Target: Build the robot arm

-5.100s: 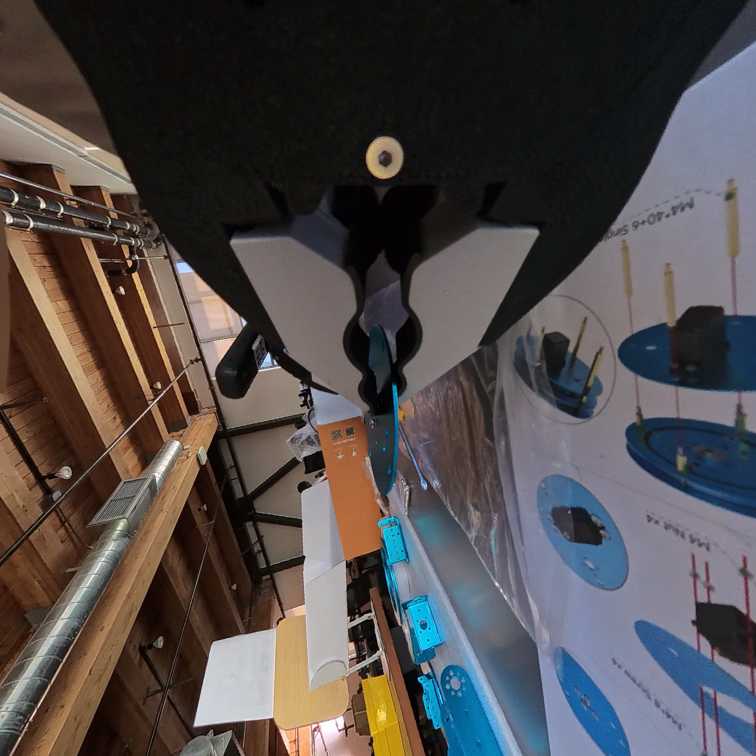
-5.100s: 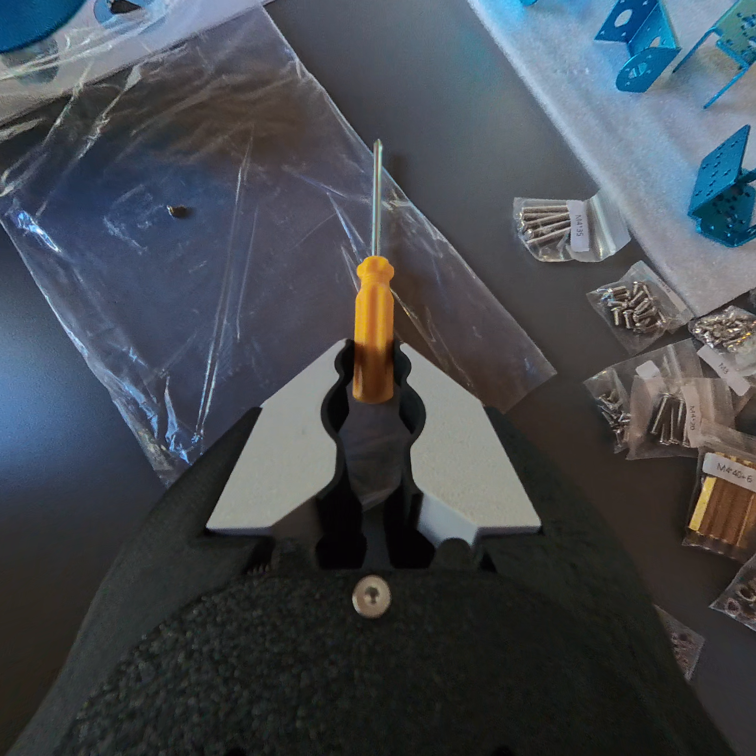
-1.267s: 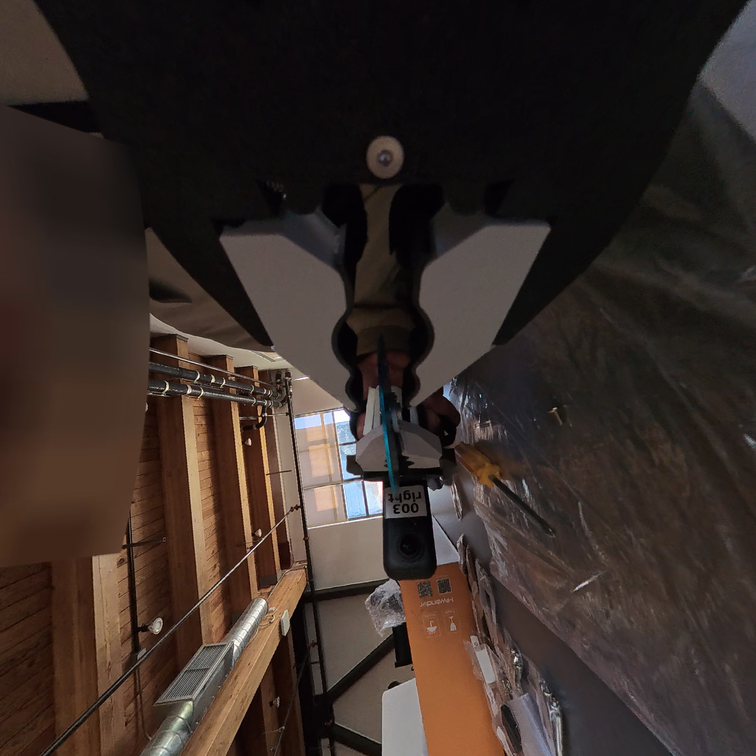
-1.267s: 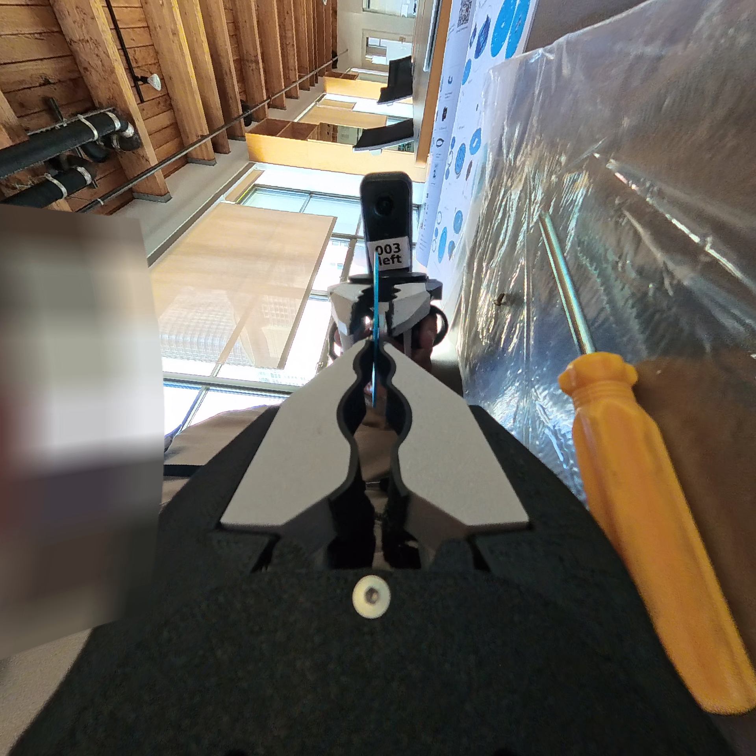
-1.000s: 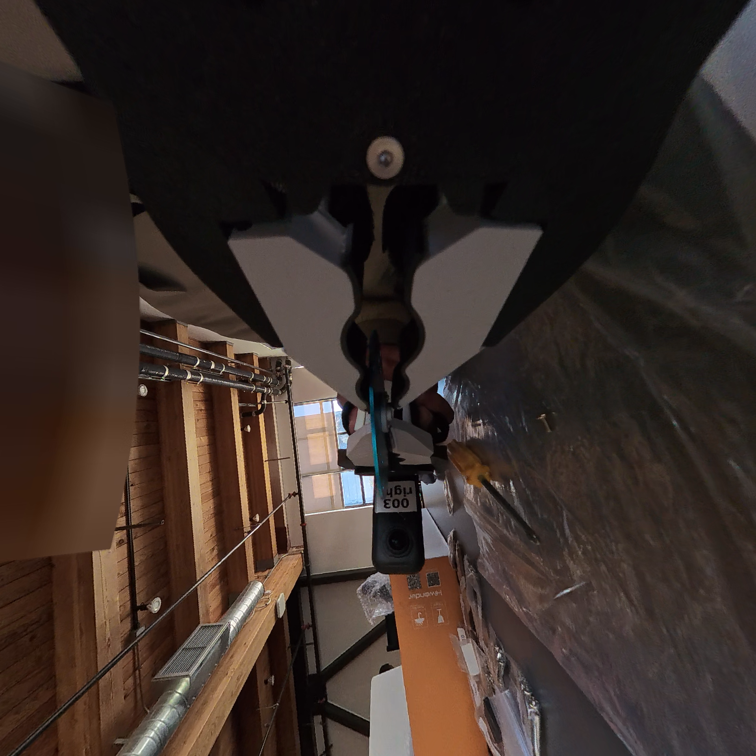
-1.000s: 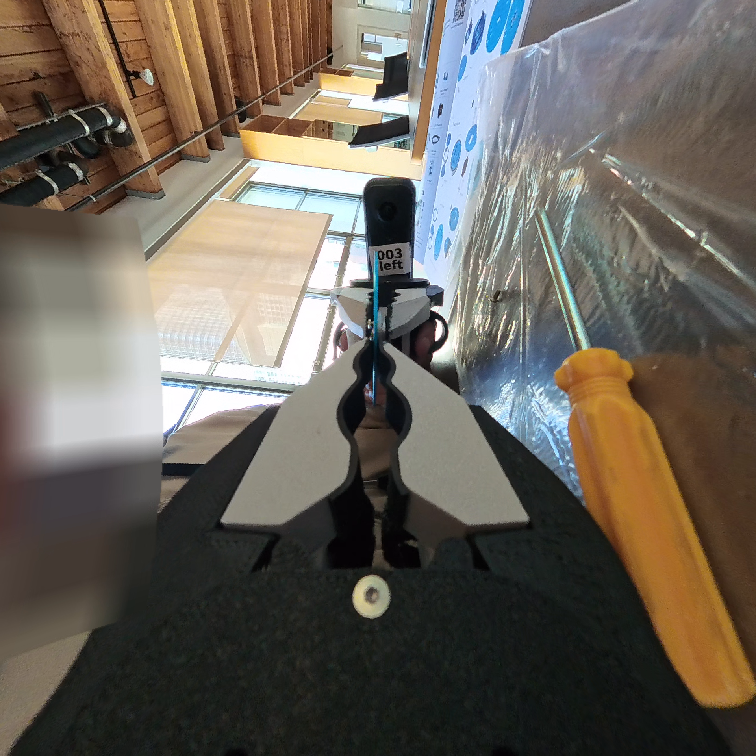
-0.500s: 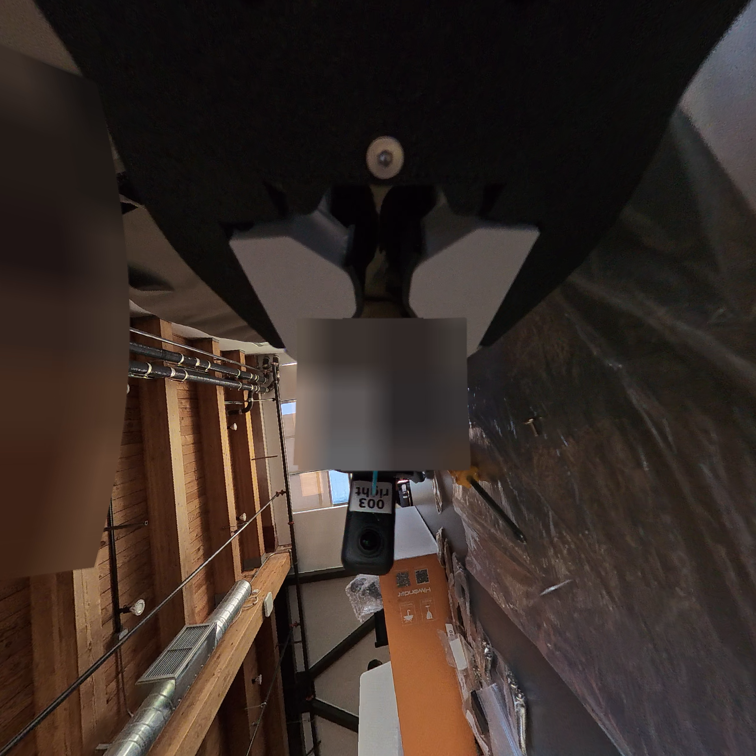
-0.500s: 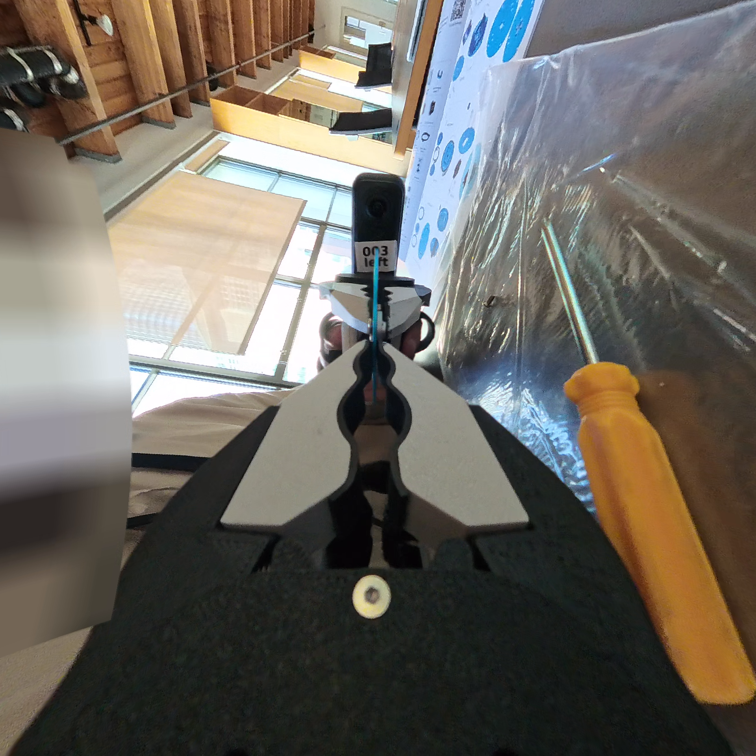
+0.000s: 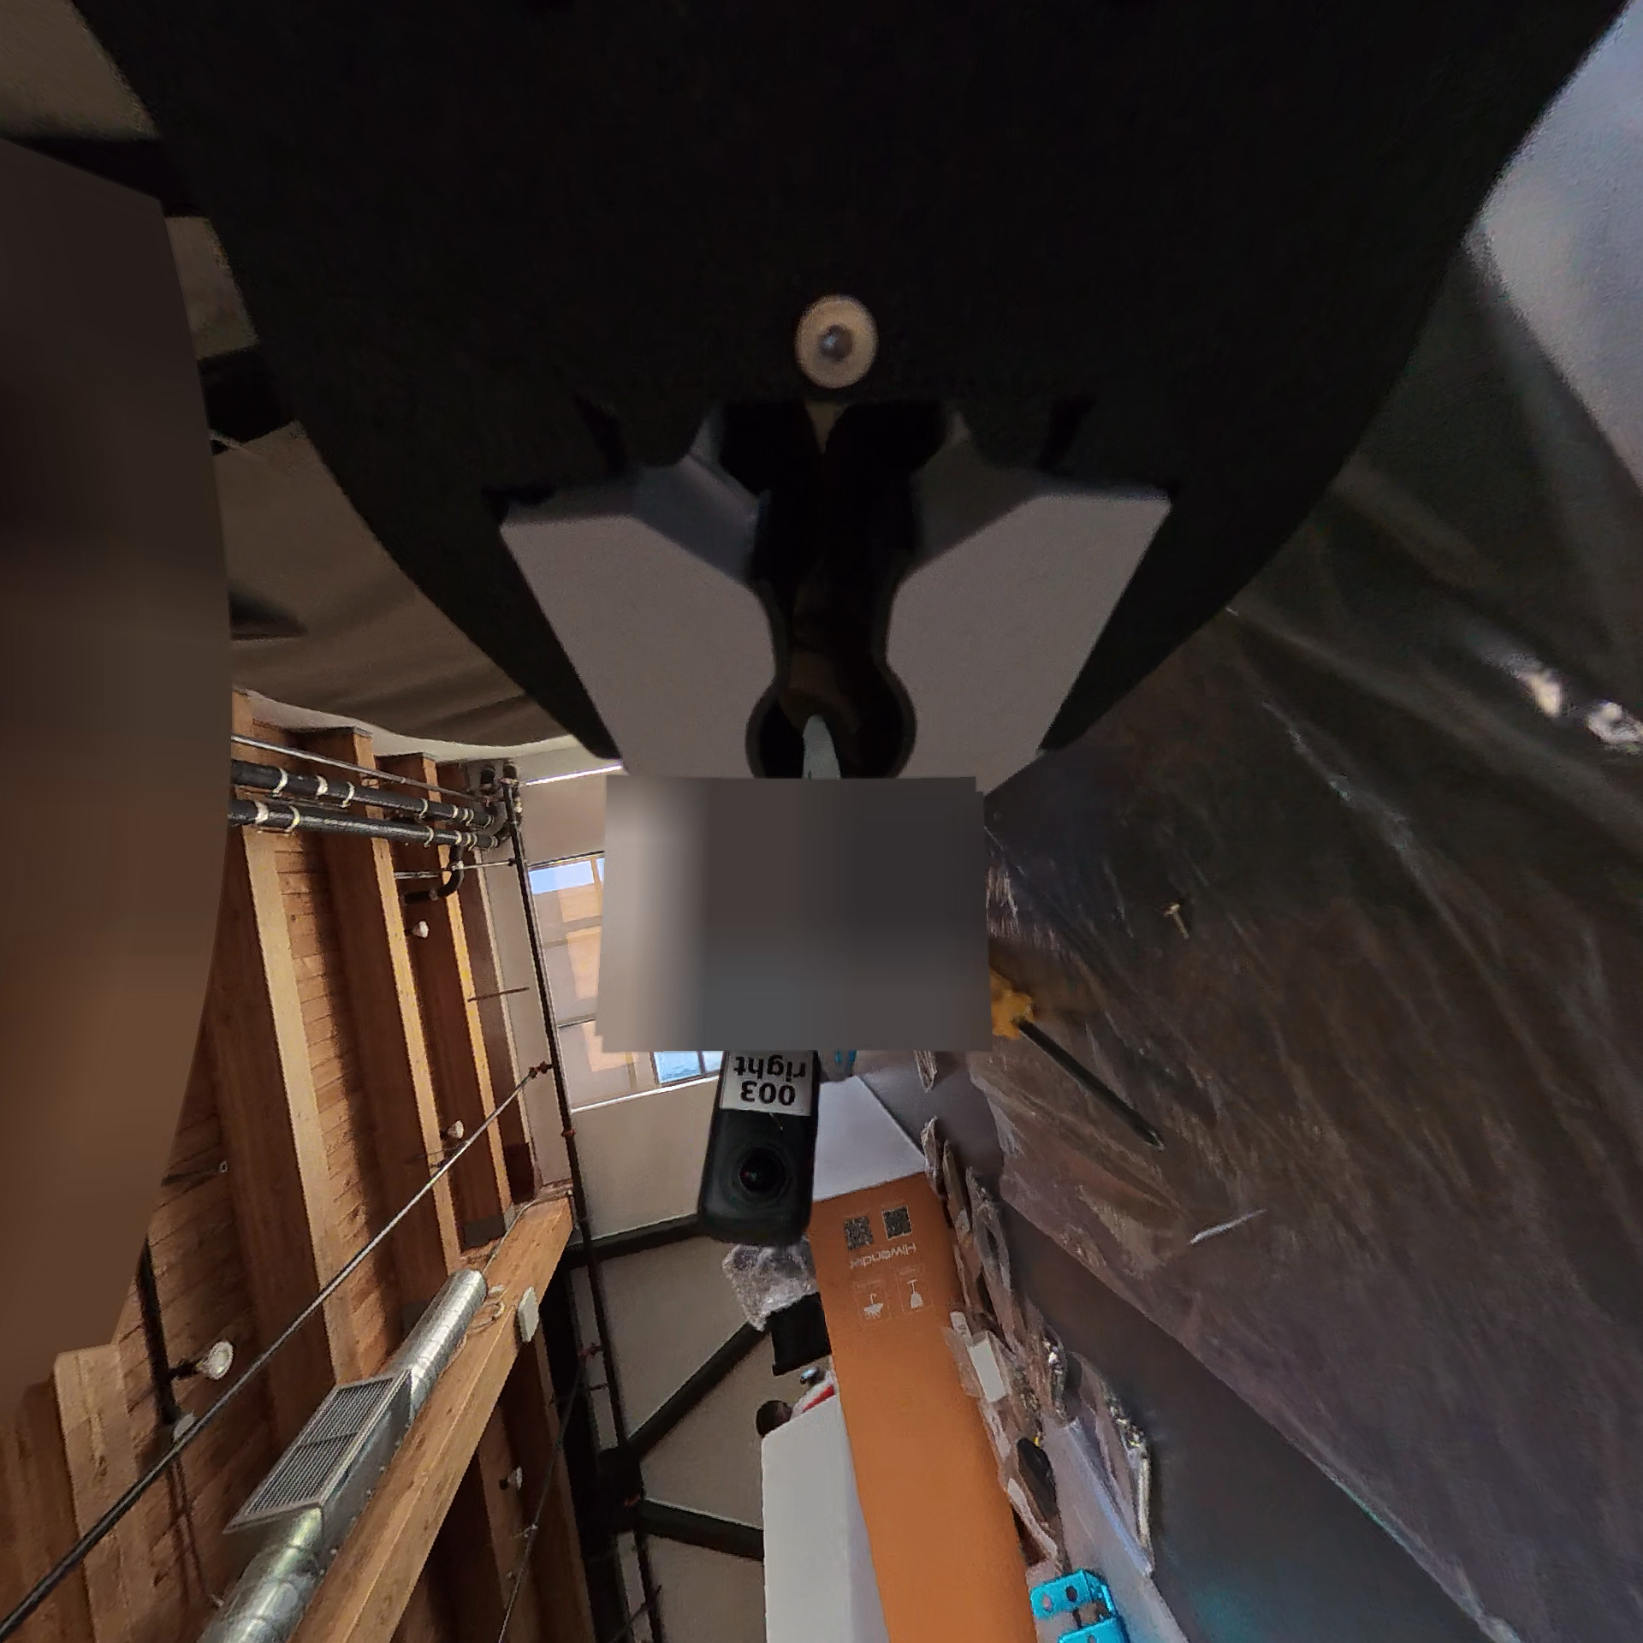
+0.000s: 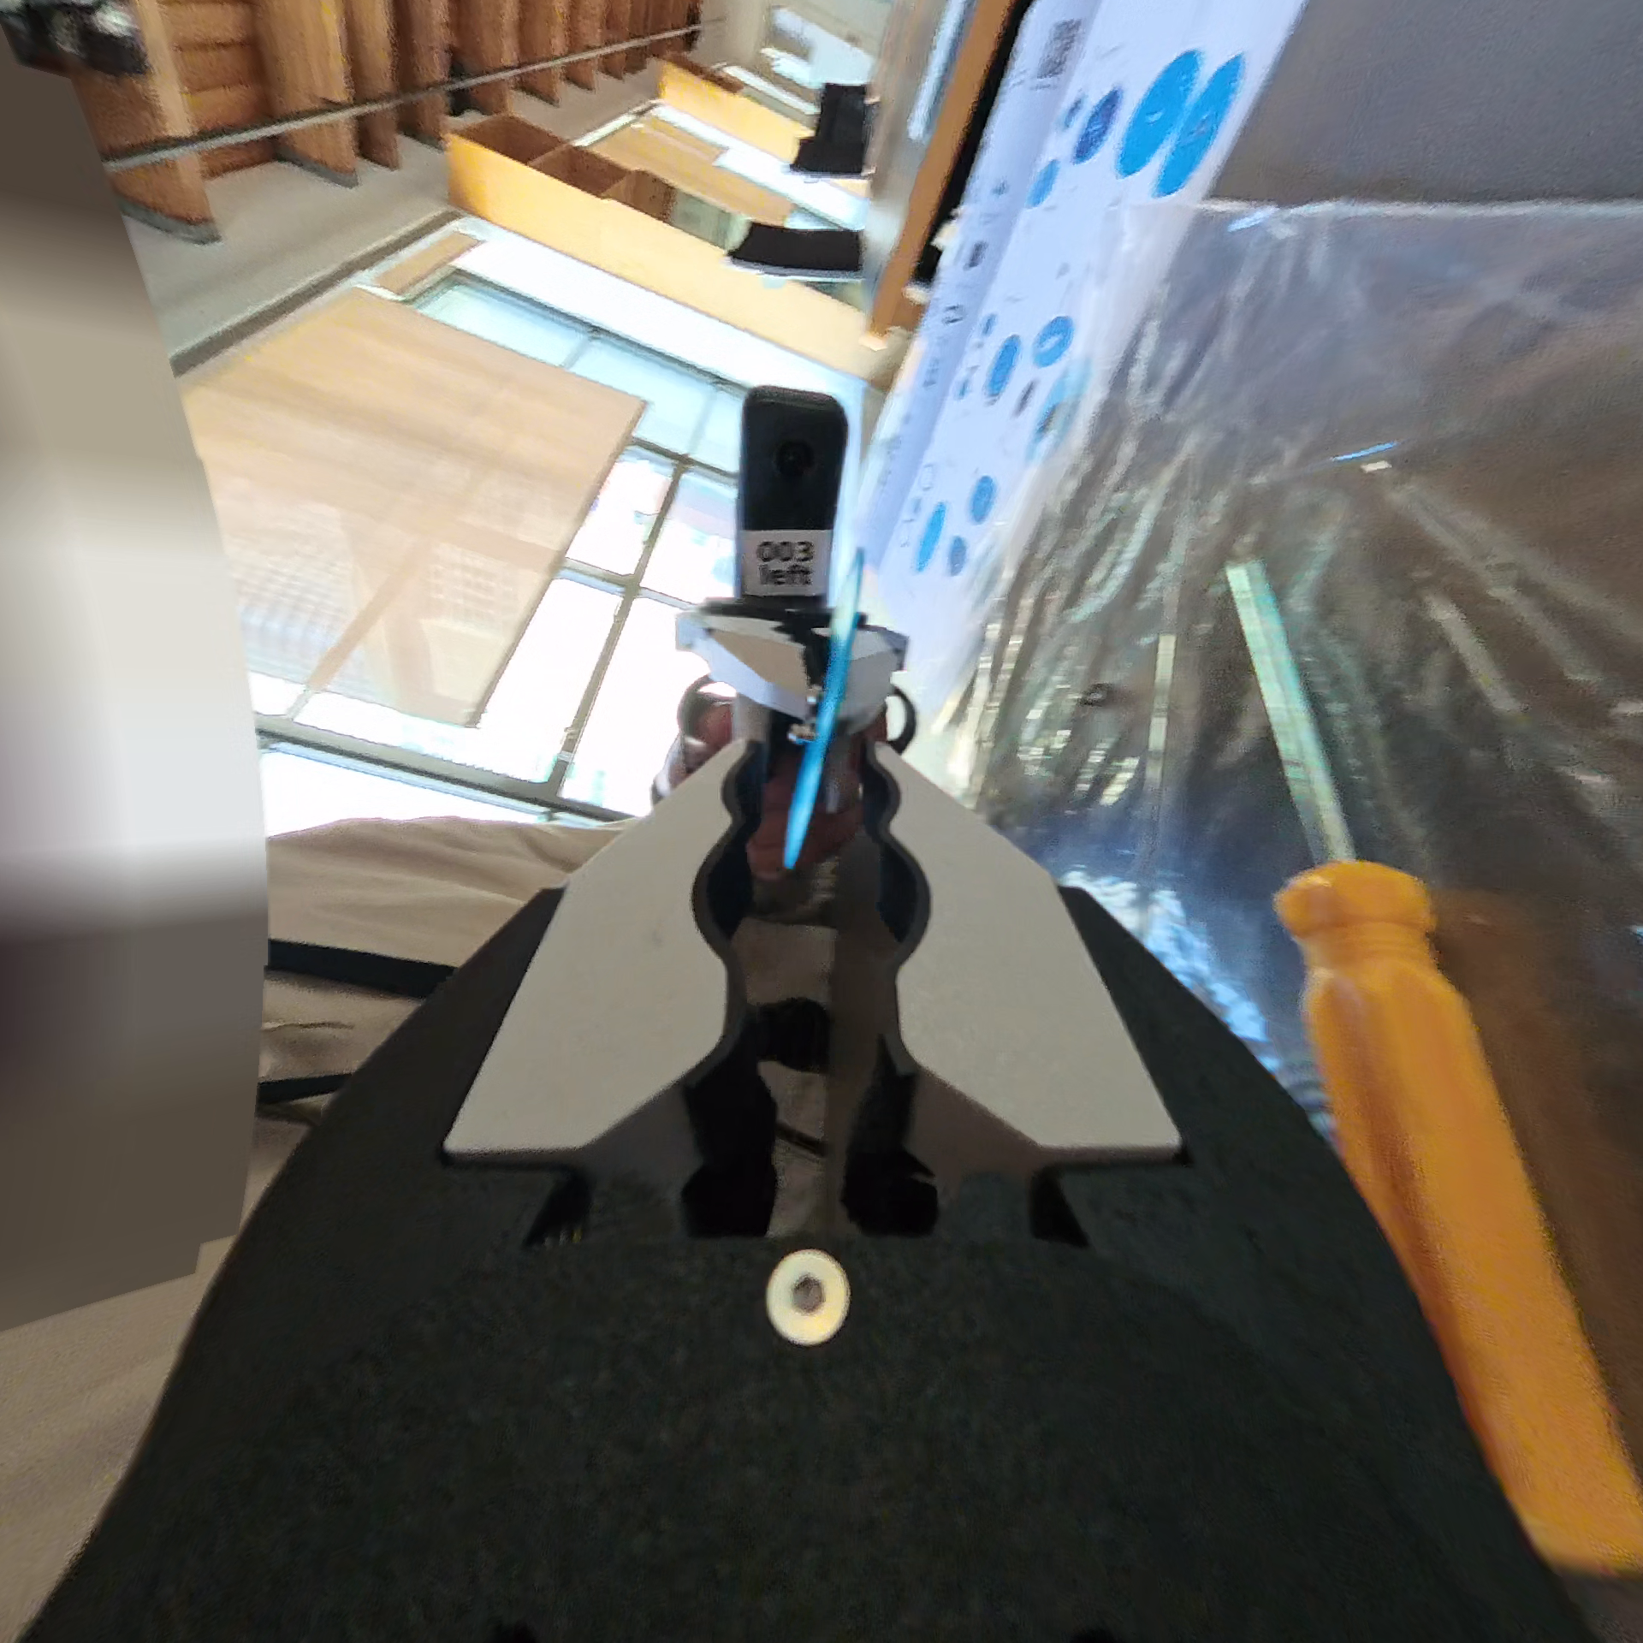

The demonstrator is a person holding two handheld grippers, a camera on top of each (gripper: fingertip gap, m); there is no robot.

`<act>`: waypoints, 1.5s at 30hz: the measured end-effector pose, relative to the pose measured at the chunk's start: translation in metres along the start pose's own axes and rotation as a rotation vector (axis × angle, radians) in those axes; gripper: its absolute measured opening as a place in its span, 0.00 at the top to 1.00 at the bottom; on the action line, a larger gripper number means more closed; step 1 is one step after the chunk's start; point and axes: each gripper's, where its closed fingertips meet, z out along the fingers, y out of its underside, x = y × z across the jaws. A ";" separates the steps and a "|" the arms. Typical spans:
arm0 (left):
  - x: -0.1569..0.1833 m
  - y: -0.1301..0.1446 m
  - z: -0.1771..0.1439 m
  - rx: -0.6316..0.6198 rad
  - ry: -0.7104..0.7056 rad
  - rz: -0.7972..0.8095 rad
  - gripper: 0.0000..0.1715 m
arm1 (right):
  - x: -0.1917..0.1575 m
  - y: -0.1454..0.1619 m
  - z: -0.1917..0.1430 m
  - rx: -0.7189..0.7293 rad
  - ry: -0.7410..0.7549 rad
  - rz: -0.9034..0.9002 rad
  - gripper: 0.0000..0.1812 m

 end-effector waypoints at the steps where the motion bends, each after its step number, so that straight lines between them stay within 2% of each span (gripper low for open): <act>1: 0.000 0.001 0.000 0.001 -0.011 0.020 0.98 | -0.004 0.002 0.004 -0.007 -0.038 0.024 0.89; 7: 0.007 0.006 0.003 -0.010 0.007 0.041 0.98 | -0.008 0.007 0.013 -0.006 -0.127 0.118 0.96; 13: 0.004 0.007 0.003 -0.012 0.021 -0.007 0.98 | -0.005 0.007 0.012 0.004 -0.178 0.210 0.96; 20: 0.002 0.009 0.003 -0.015 0.012 -0.015 0.98 | -0.002 0.001 0.006 0.036 -0.153 0.198 0.96; 29: 0.003 0.009 0.005 -0.009 0.034 -0.051 0.97 | 0.001 0.005 0.005 0.009 -0.113 0.186 1.00; 45: 0.000 0.004 0.003 -0.004 0.025 -0.001 0.91 | 0.009 0.005 0.002 0.020 -0.072 0.219 1.00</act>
